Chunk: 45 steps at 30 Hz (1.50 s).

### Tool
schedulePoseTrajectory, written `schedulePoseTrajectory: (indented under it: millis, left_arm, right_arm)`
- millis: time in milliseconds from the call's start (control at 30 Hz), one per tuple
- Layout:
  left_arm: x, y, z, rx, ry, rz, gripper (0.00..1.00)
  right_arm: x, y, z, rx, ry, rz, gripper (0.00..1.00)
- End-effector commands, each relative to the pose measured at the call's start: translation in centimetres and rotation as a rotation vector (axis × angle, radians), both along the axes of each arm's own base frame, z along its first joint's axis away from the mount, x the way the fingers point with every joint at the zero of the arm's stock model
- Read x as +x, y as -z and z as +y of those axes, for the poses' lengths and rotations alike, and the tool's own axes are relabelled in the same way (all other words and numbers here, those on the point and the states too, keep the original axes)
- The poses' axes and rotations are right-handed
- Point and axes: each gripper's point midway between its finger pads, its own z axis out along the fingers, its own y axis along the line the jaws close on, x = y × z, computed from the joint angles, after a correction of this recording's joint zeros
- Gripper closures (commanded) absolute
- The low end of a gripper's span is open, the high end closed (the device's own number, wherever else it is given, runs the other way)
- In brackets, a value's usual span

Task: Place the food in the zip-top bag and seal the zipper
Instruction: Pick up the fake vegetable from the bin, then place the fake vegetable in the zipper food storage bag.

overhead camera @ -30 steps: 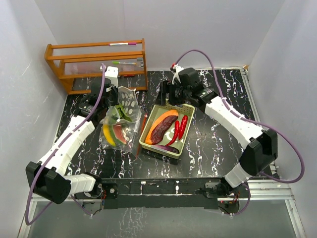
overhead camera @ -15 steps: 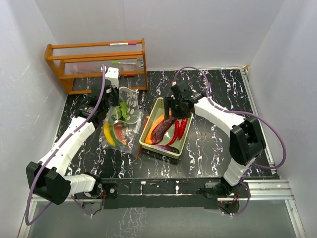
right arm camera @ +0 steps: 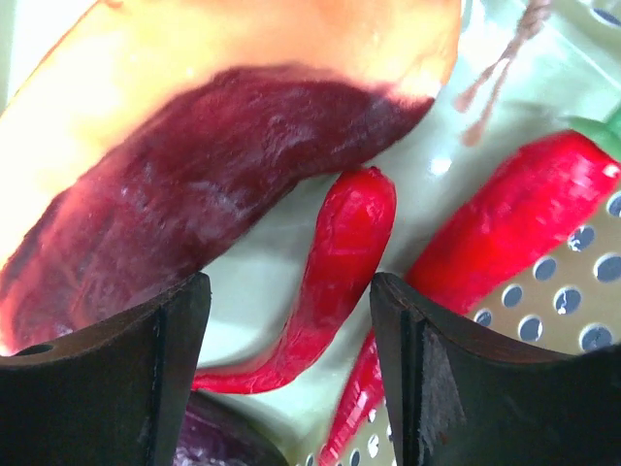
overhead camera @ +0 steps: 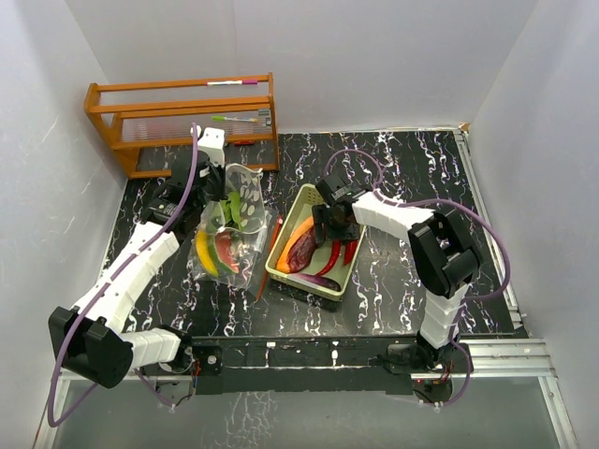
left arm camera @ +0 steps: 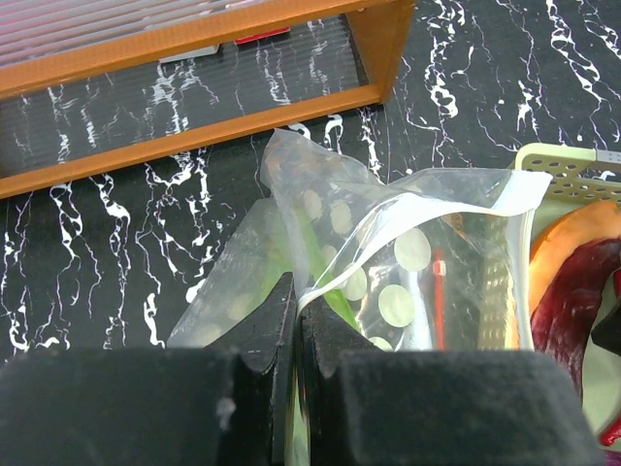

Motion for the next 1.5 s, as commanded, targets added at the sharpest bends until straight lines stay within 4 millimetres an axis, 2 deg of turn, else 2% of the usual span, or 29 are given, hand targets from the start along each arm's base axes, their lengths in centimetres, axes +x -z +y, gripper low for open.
schedulePoseTrajectory:
  millis: [0, 100, 200, 333, 433, 533, 600, 700, 833, 933, 1067, 1200, 1467]
  left_arm:
    - [-0.3, -2.1, 0.1, -0.036, 0.007, -0.071, 1.00]
    - [-0.3, -2.1, 0.0, -0.034, 0.010, -0.070, 1.00]
    - [-0.2, -2.1, 0.0, -0.035, 0.010, -0.072, 1.00]
    - [-0.2, -2.1, 0.0, -0.035, 0.012, -0.071, 1.00]
    - [-0.2, -2.1, -0.1, -0.039, 0.013, -0.072, 1.00]
    - [-0.1, -2.2, -0.3, -0.044, 0.017, -0.071, 1.00]
    - [-0.1, -2.2, -0.4, -0.050, 0.021, -0.071, 1.00]
    - [0.0, -2.1, -0.6, -0.057, 0.027, -0.066, 1.00]
    - [0.1, -2.0, -0.9, -0.068, 0.034, -0.061, 1.00]
    - [0.1, -2.0, -1.1, -0.077, 0.040, -0.057, 1.00]
    - [0.1, -2.0, -1.3, -0.085, 0.045, -0.054, 1.00]
    - [0.1, -1.9, -1.5, -0.095, 0.054, -0.048, 1.00]
    - [0.0, -1.9, -1.7, -0.099, 0.062, -0.045, 1.00]
  right_arm:
    - [1.6, 0.5, 0.4, 0.003, 0.019, -0.060, 0.34]
    - [1.7, 1.2, 0.2, -0.014, 0.029, -0.055, 0.51]
    - [1.9, 0.8, -0.1, -0.028, 0.038, -0.073, 0.71]
    - [2.5, -2.4, -0.2, -0.030, 0.051, -0.134, 0.83]
    - [3.6, -7.1, 0.6, 0.021, 0.045, -0.217, 0.87]
    - [4.2, -13.3, 2.1, 0.127, -0.007, -0.336, 0.88]
    - [4.1, -16.9, 3.8, 0.234, -0.086, -0.401, 0.88]
    - [2.8, -22.1, 7.1, 0.448, -0.254, -0.495, 0.88]
    - [1.4, -27.6, 10.2, 0.645, -0.393, -0.650, 0.89]
    - [1.2, -30.5, 12.0, 0.727, -0.436, -0.786, 0.89]
    - [1.7, -31.6, 14.0, 0.713, -0.377, -0.940, 0.89]
    - [0.2, -32.1, 16.3, 0.696, -0.340, -1.097, 0.89]
    - [0.8, -32.2, 15.6, 0.663, -0.158, -1.323, 0.89]
